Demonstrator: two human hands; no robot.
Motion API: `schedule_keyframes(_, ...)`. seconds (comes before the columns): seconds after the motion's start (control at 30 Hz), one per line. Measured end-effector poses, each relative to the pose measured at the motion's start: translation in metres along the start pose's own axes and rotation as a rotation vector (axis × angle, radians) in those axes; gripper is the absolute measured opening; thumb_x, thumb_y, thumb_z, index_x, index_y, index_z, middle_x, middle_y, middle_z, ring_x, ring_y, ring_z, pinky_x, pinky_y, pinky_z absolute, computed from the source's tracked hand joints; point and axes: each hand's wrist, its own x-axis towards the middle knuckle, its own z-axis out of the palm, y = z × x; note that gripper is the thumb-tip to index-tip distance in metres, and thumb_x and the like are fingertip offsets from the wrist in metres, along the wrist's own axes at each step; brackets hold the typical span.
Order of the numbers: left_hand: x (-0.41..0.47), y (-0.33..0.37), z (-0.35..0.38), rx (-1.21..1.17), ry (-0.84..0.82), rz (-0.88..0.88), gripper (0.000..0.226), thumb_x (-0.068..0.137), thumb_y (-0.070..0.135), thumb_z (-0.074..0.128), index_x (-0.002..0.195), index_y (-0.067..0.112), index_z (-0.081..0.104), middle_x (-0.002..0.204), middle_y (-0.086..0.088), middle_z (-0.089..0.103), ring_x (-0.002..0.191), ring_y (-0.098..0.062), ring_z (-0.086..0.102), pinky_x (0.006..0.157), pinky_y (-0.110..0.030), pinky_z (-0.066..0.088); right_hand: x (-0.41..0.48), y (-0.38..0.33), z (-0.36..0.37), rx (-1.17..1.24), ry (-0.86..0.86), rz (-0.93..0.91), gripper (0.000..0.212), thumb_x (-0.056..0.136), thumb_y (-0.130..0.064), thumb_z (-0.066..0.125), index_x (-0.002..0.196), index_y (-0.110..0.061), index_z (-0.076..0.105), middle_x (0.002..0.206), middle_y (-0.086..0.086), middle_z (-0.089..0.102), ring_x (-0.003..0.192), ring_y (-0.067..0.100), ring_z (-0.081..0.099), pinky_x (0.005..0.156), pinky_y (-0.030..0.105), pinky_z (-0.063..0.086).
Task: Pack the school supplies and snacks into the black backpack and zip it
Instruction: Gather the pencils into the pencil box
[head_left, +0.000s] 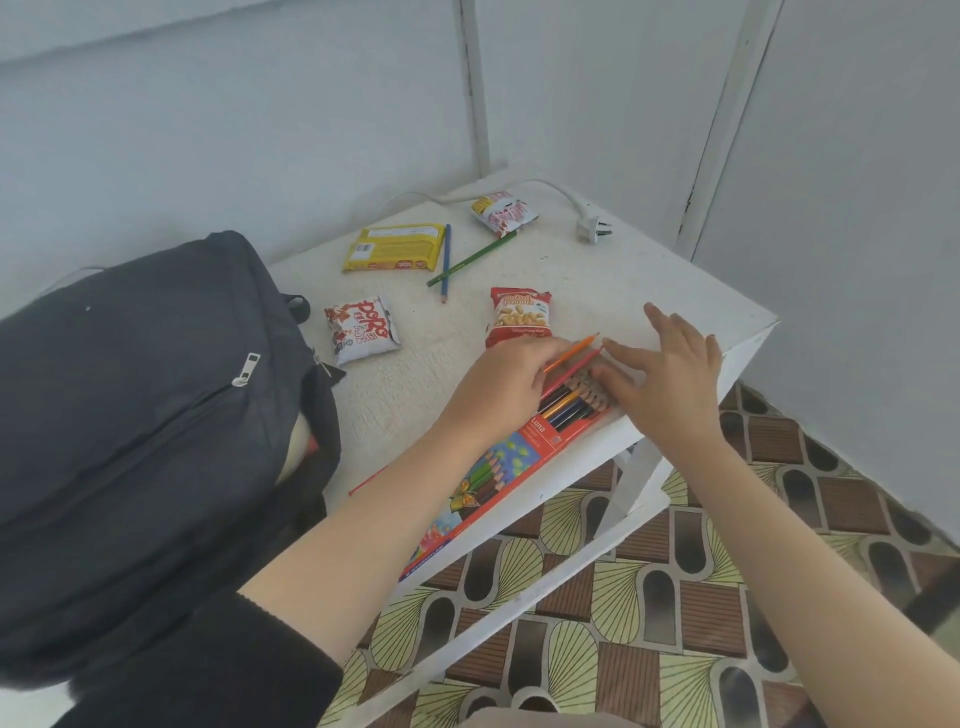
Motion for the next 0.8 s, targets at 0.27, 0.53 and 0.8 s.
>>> schedule_keyframes(0.27, -0.042, 0.005, 0.006, 0.455, 0.163, 0.056, 0.057, 0.082, 0.053, 0.043, 0.119, 0.012, 0.060, 0.095, -0.005, 0.065, 0.100, -0.026, 0.054, 0.093, -0.036, 0.034, -0.006, -0.006, 0.003, 0.056, 0.054, -0.080, 0.015, 0.086, -0.027, 0.064, 0.093, -0.024, 0.077, 0.142, 0.019, 0.045, 0.133, 0.041, 0.036, 0.110, 0.059, 0.016)
schedule_keyframes(0.53, -0.062, 0.001, 0.012, 0.499, -0.031, -0.121, 0.092, 0.075, 0.075, 0.025, 0.139, 0.010, 0.037, 0.147, -0.015, 0.033, 0.139, -0.030, 0.022, 0.112, -0.052, 0.010, -0.019, -0.012, 0.006, -0.092, -0.064, -0.163, 0.052, 0.091, -0.052, 0.022, 0.129, -0.037, 0.054, 0.155, 0.014, 0.023, 0.143, 0.036, 0.015, 0.111, 0.058, 0.000)
schedule_keyframes(0.8, -0.057, -0.012, 0.005, 0.449, -0.080, -0.062, 0.093, 0.073, 0.076, 0.023, 0.142, 0.014, 0.032, 0.147, -0.004, 0.035, 0.139, -0.022, 0.021, 0.115, -0.044, 0.001, -0.024, -0.019, 0.008, -0.187, -0.133, -0.252, 0.057, 0.094, -0.055, 0.013, 0.130, -0.040, 0.053, 0.158, 0.011, 0.008, 0.145, 0.034, -0.001, 0.108, 0.055, -0.017)
